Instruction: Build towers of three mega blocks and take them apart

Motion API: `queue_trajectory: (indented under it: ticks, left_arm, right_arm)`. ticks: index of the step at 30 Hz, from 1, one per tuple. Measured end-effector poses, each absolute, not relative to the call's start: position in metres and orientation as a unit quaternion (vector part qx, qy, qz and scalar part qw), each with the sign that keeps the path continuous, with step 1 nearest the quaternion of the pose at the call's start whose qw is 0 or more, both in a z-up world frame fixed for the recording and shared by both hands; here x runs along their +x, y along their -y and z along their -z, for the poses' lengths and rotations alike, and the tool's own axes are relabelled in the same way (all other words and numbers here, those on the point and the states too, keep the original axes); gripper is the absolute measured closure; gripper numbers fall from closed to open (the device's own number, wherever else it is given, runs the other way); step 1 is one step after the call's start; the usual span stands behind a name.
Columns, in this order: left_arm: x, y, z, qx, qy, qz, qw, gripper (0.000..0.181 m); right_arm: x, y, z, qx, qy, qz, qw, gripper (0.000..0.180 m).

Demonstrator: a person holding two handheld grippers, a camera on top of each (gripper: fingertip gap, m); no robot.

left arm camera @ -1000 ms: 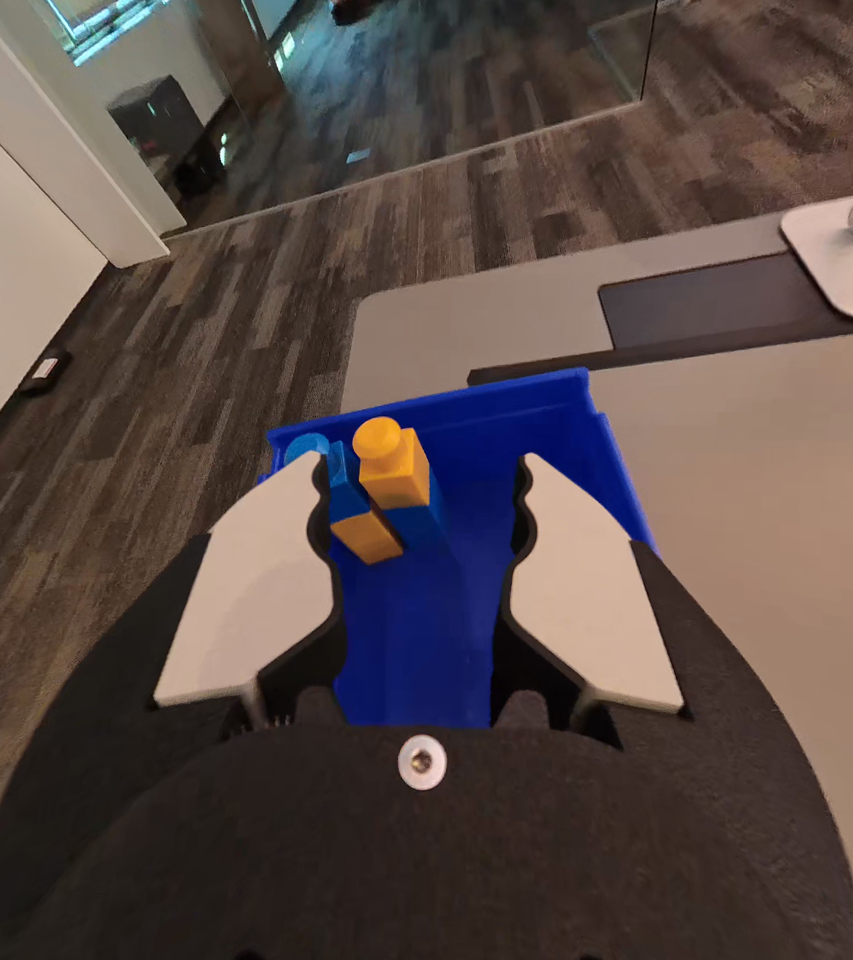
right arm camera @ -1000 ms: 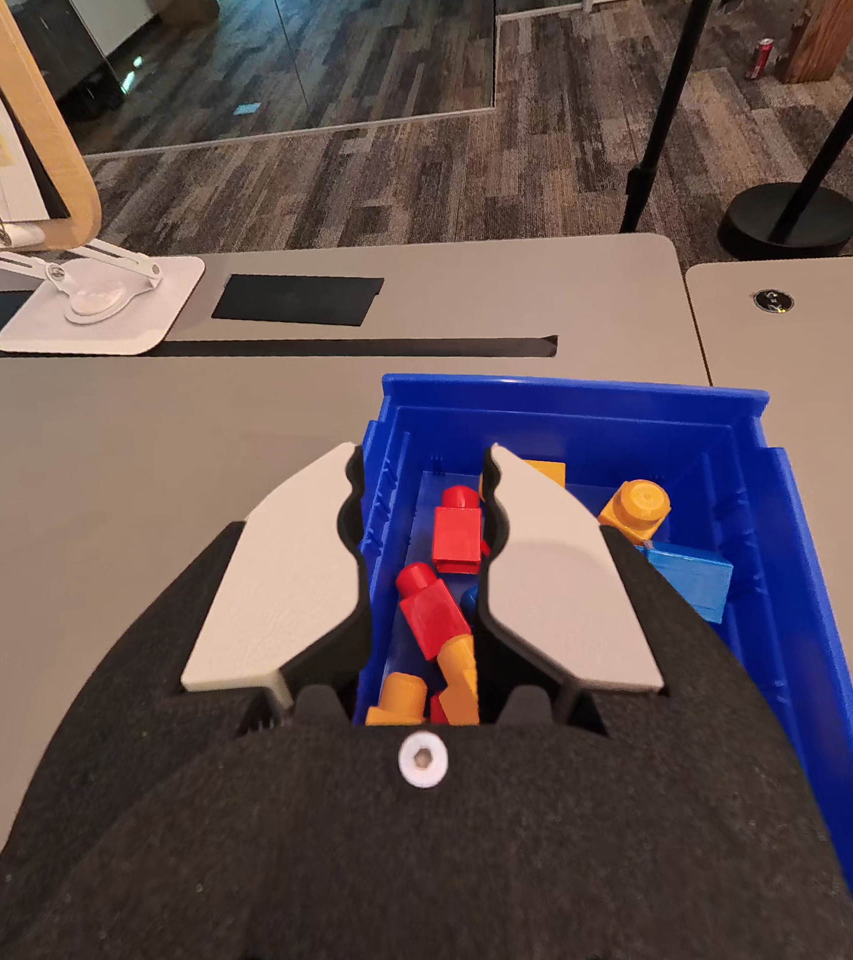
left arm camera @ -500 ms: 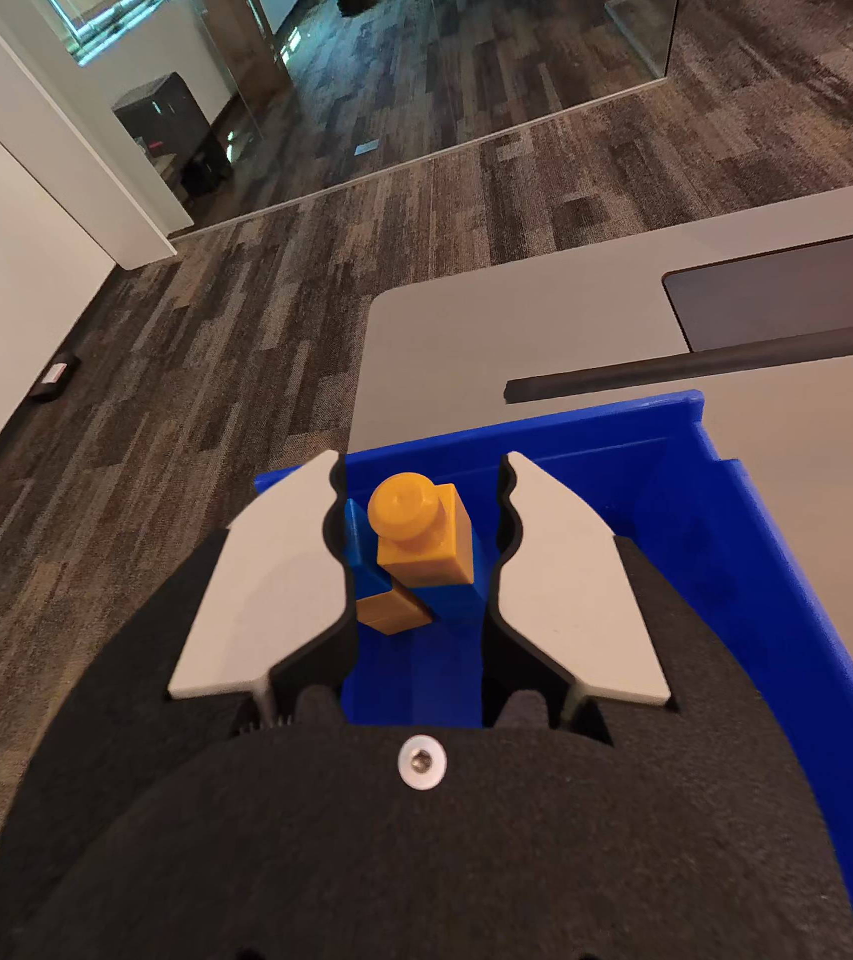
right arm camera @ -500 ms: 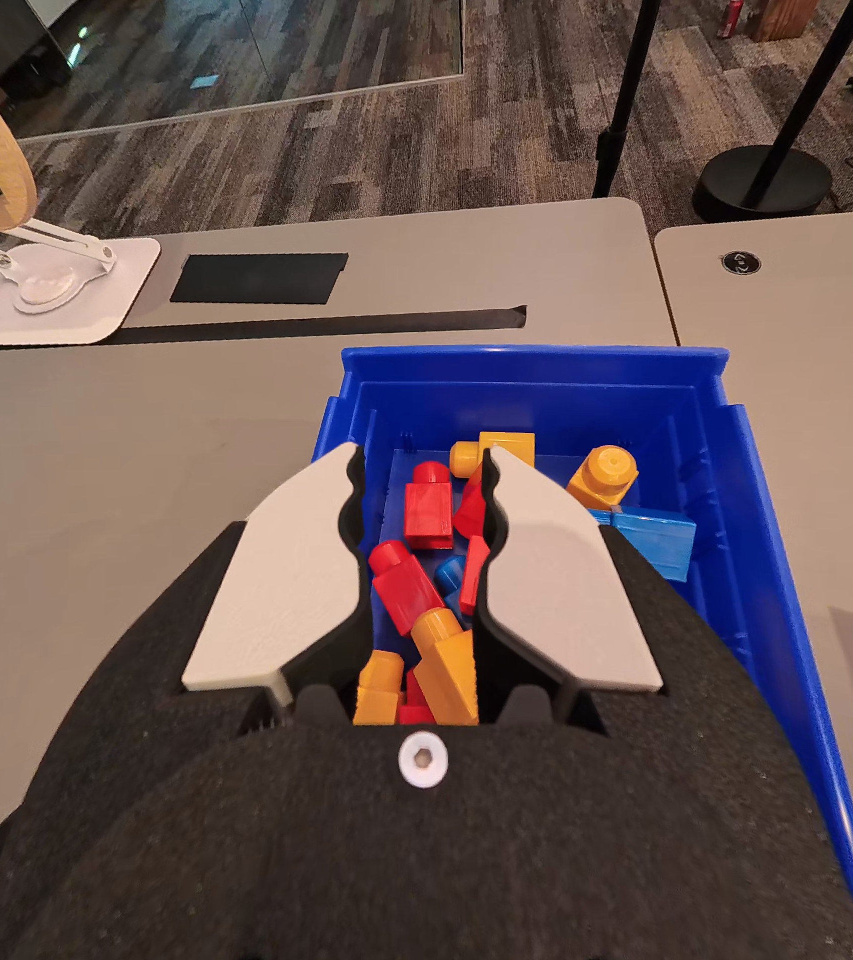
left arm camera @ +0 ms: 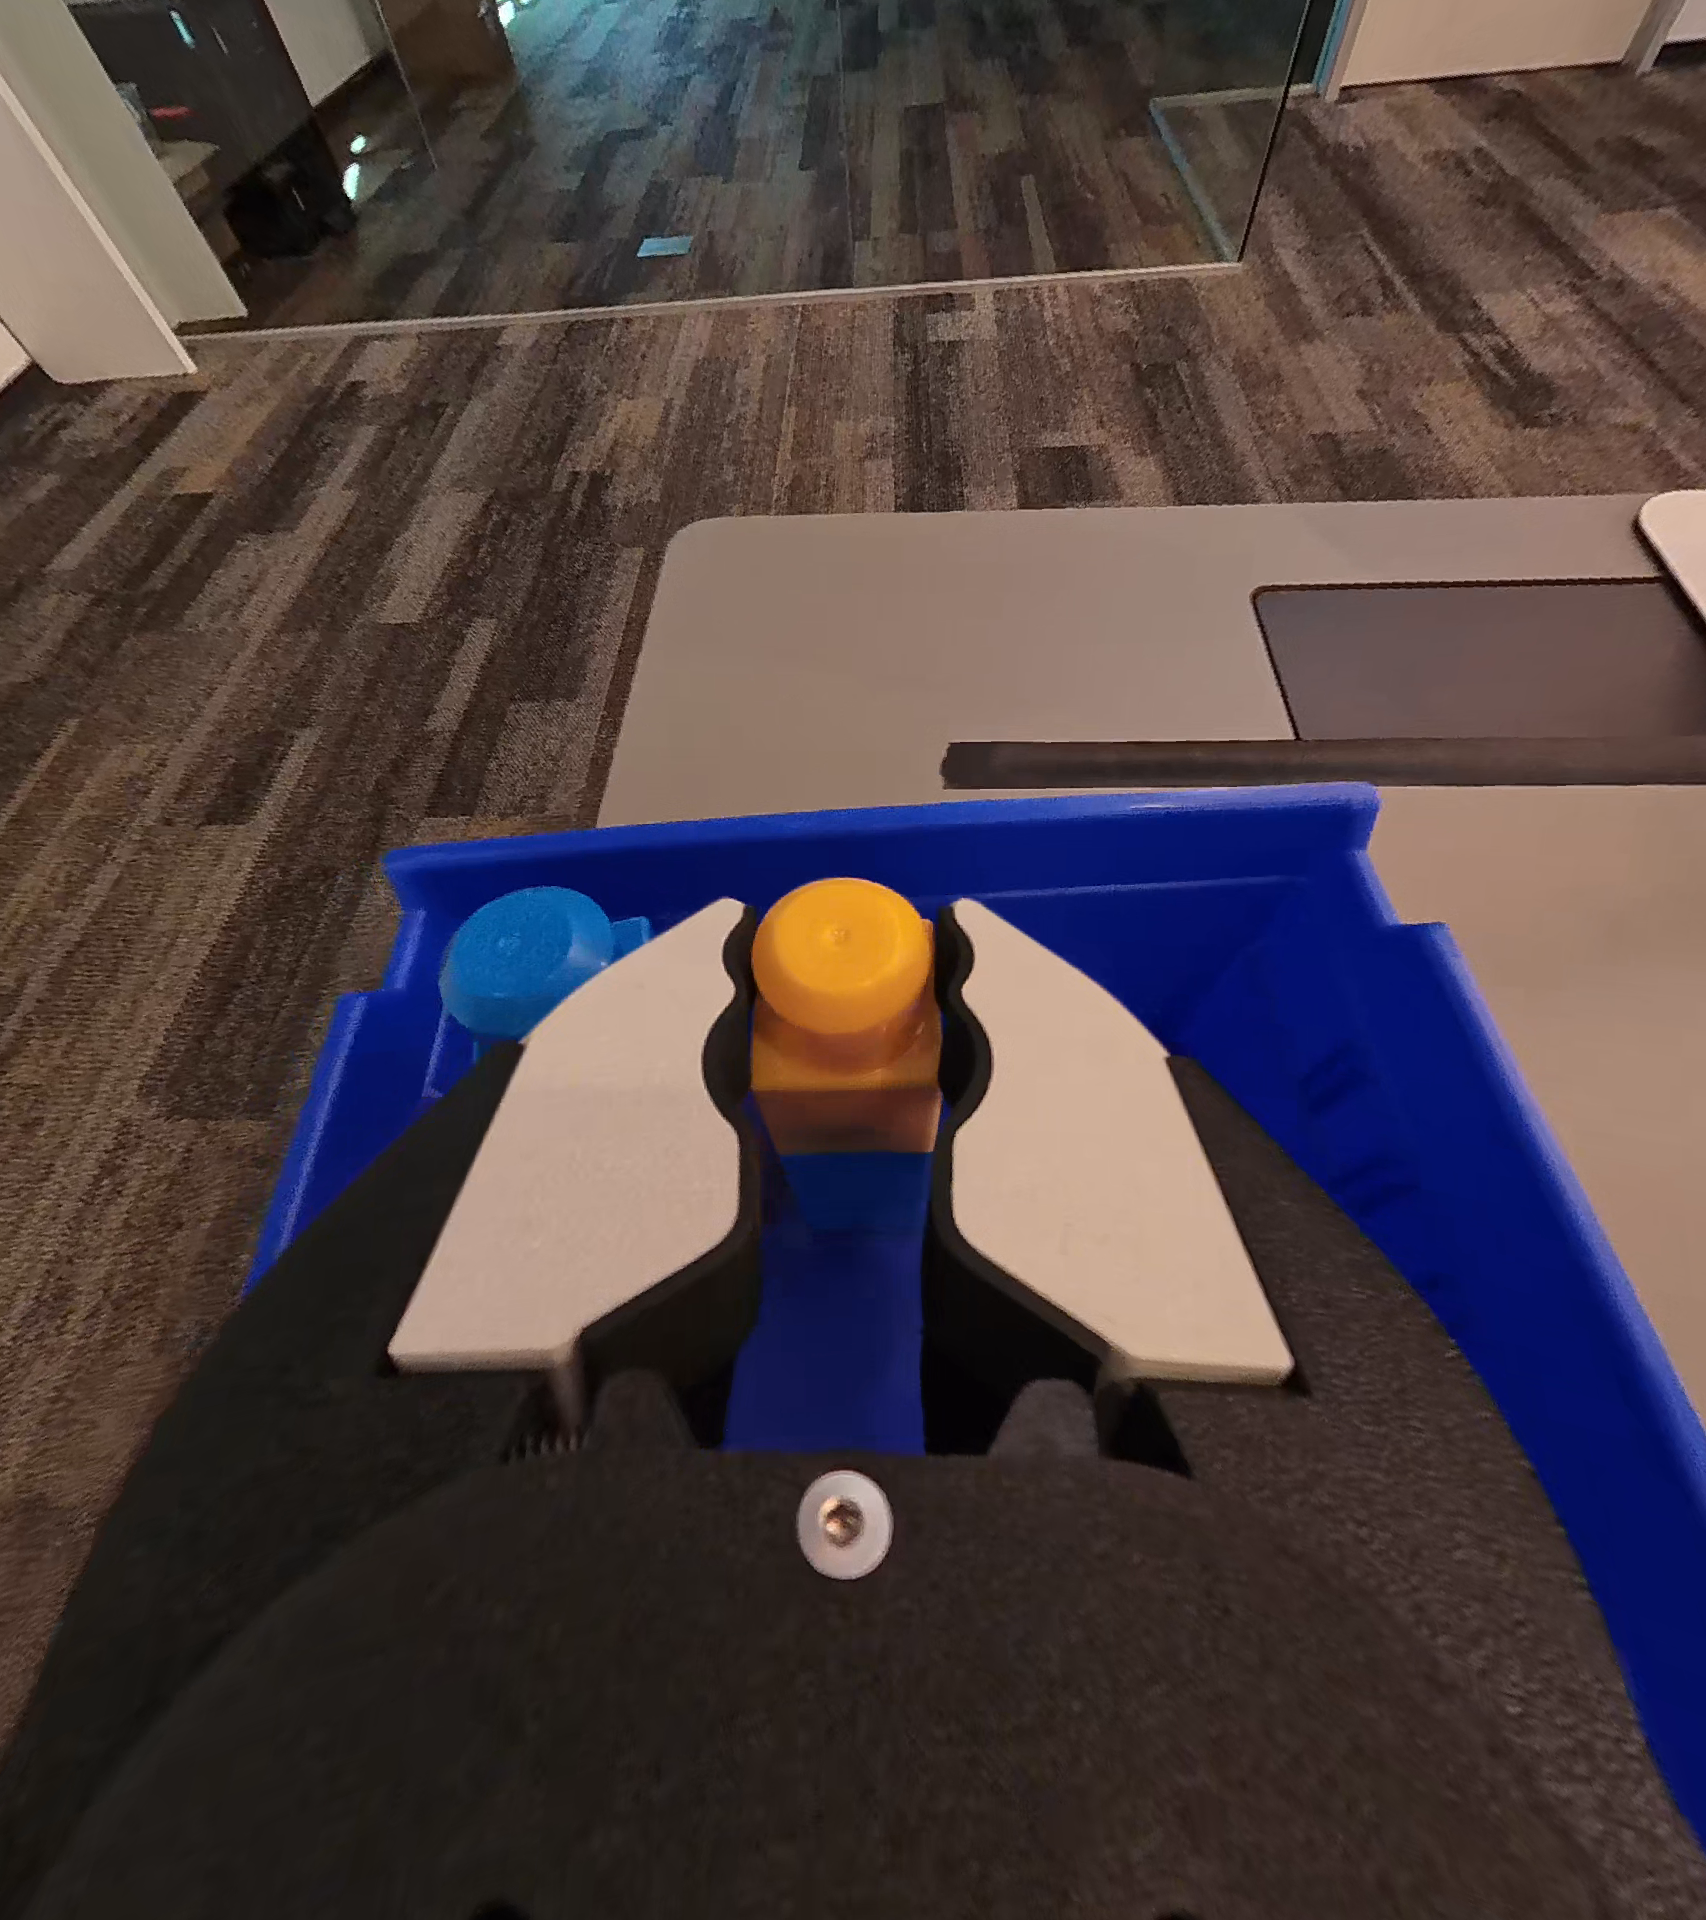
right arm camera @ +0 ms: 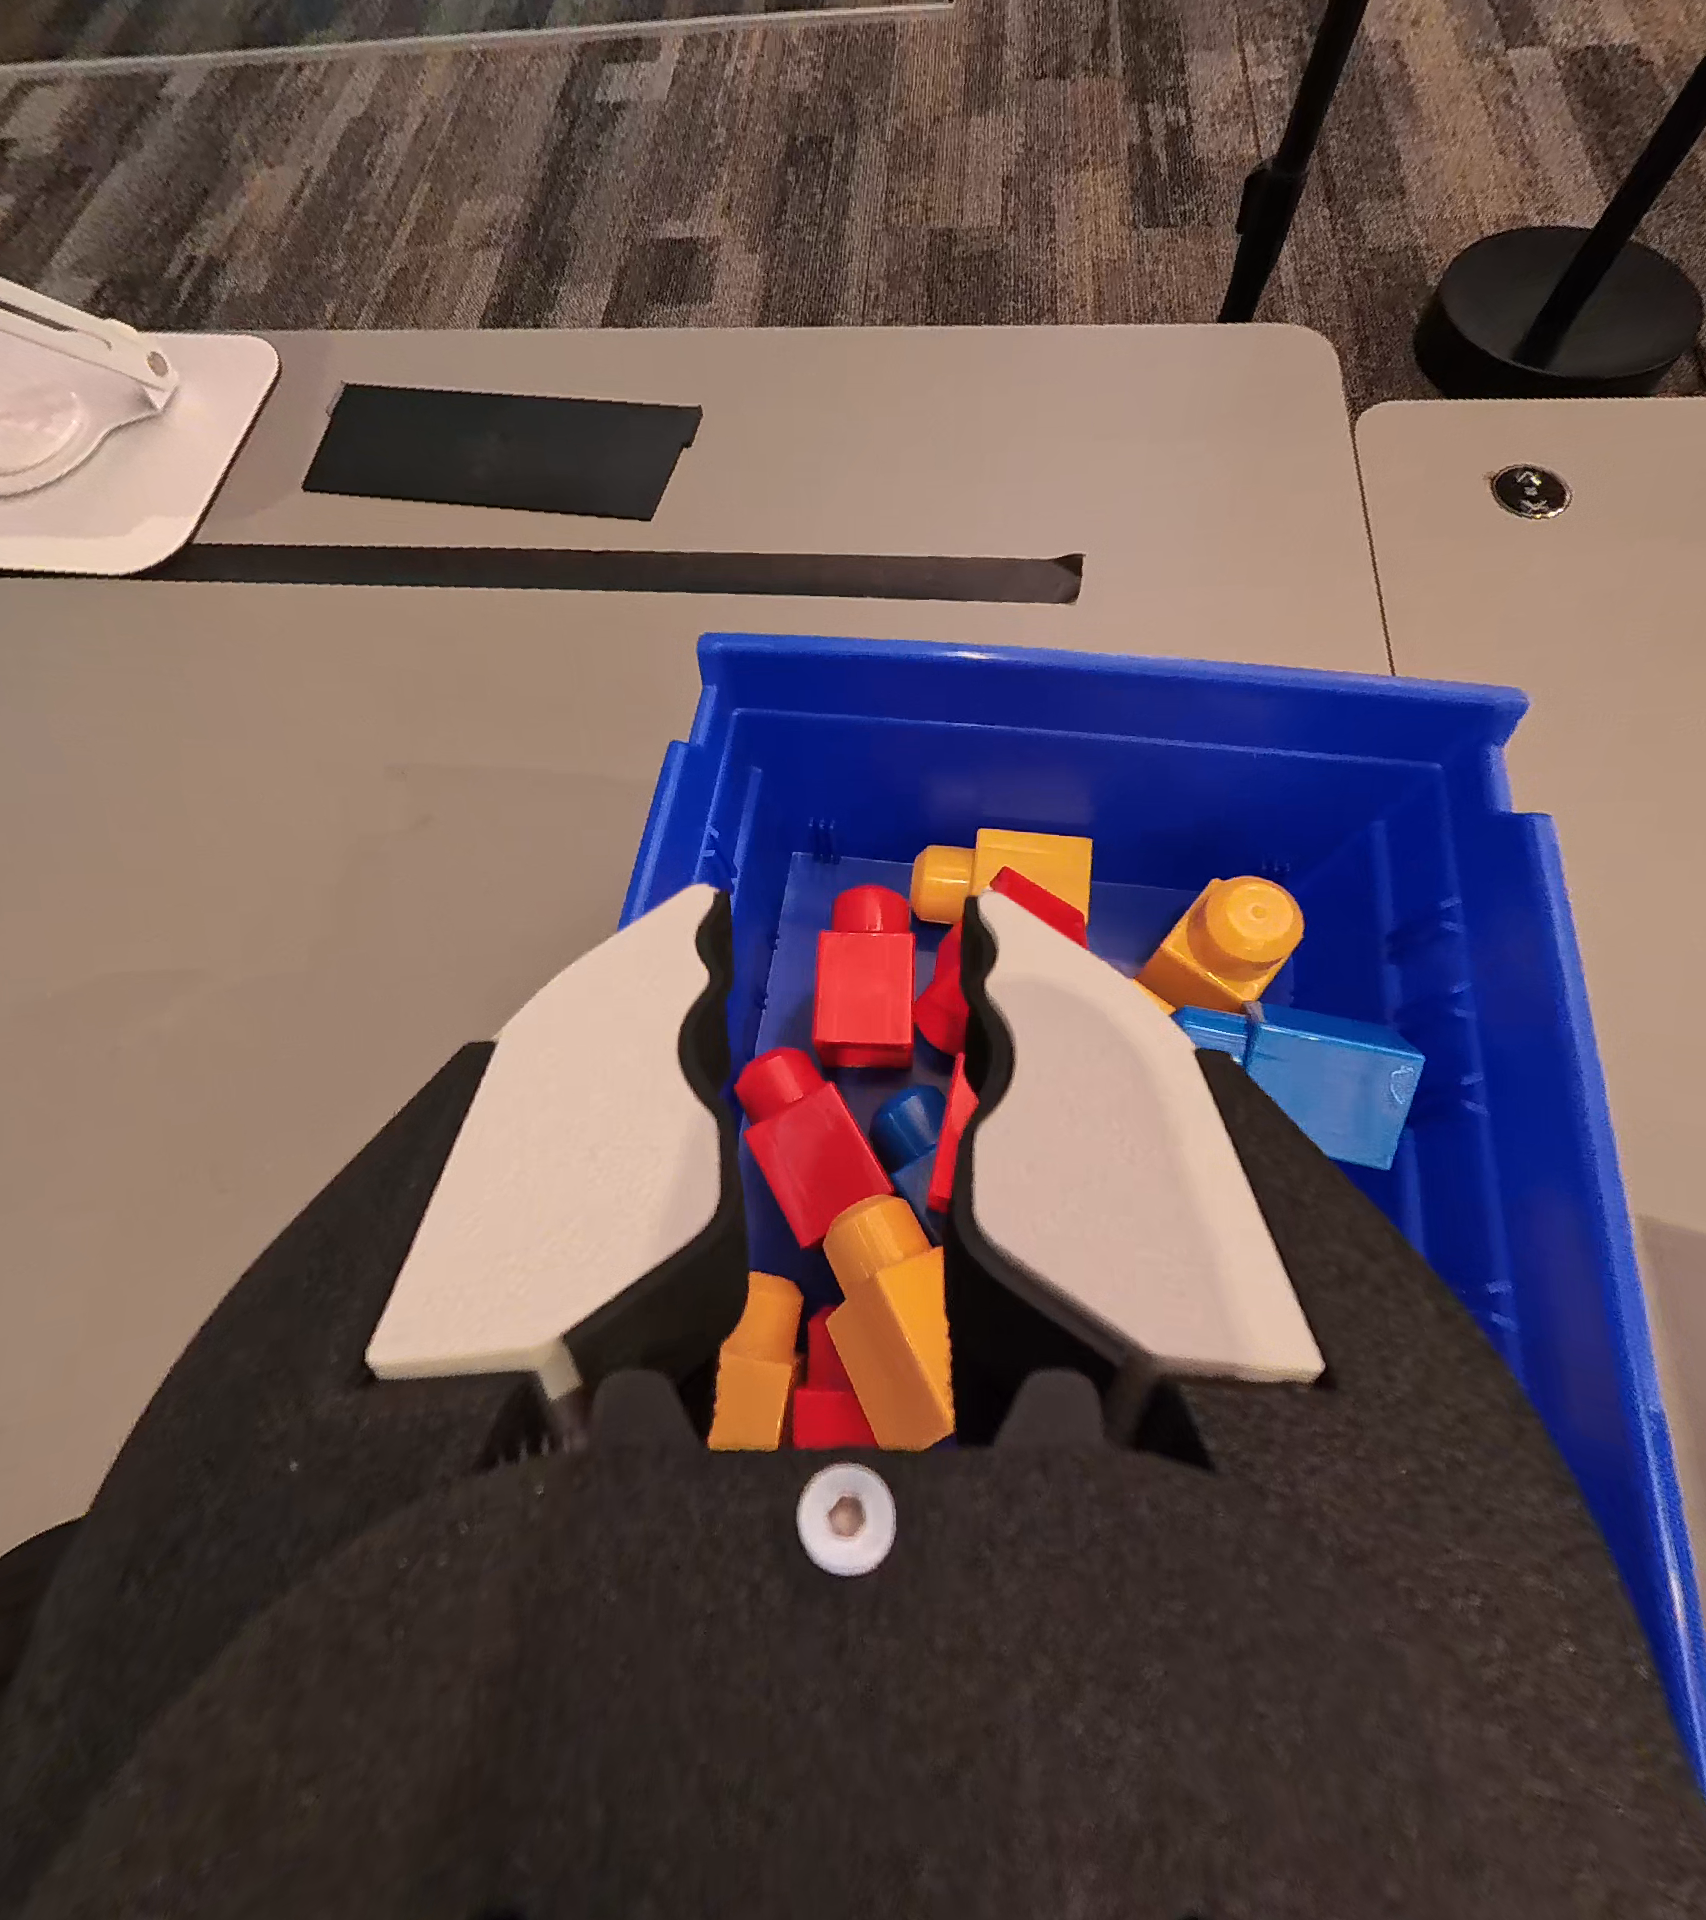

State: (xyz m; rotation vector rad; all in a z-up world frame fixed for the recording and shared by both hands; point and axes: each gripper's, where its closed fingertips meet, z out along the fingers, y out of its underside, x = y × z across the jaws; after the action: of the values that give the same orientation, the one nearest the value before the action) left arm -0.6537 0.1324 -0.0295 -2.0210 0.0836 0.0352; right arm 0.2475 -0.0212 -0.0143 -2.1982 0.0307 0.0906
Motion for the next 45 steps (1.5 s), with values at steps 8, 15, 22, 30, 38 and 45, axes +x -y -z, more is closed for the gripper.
queue_trajectory:
  ticks: [8,15,22,30,38,45]
  left_arm:
    - [-0.629,-0.112,0.008,-0.834,-0.037,0.058,0.548,0.148]
    - [-0.623,-0.075,0.017,-0.854,-0.104,-0.005,0.51,0.148]
    - [-0.623,-0.065,0.032,-0.86,-0.086,0.03,0.502,0.148]
    - [-0.627,-0.053,0.012,-0.828,-0.035,0.044,0.558,0.111]
    - [-0.628,-0.031,0.076,-0.886,-0.05,0.029,0.46,0.112]
    - [-0.626,-0.054,0.091,-0.92,-0.043,0.007,0.39,0.144]
  right_arm:
    - [0.245,0.02,0.015,-0.891,-0.008,-0.041,0.452,0.139]
    - [0.241,0.017,0.019,-0.894,-0.002,-0.045,0.446,0.138]
    - [0.238,0.017,0.023,-0.899,0.005,-0.046,0.435,0.138]
    - [0.237,0.019,0.031,-0.905,0.004,-0.059,0.422,0.138]
    - [0.235,0.017,0.041,-0.912,0.007,-0.063,0.406,0.138]
    - [0.227,0.019,0.044,-0.918,0.03,-0.06,0.392,0.139]
